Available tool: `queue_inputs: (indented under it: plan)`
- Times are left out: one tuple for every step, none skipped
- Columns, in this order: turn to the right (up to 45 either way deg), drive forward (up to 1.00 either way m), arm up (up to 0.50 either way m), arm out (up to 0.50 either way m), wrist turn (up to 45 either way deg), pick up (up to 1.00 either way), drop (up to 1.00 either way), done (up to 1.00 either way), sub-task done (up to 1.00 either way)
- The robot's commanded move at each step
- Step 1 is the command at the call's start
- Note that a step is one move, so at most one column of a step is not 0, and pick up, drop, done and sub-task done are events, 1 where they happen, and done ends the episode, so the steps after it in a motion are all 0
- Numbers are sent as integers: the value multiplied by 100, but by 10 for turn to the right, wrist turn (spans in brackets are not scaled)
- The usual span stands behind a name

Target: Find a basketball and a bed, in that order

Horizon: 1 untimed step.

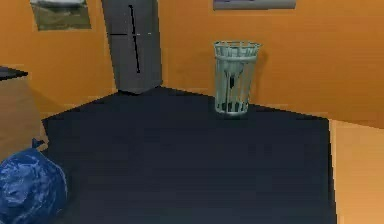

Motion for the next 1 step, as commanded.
queue_inputs:
  plan:
    - [450,0,0,0,0,0,0,0,0]
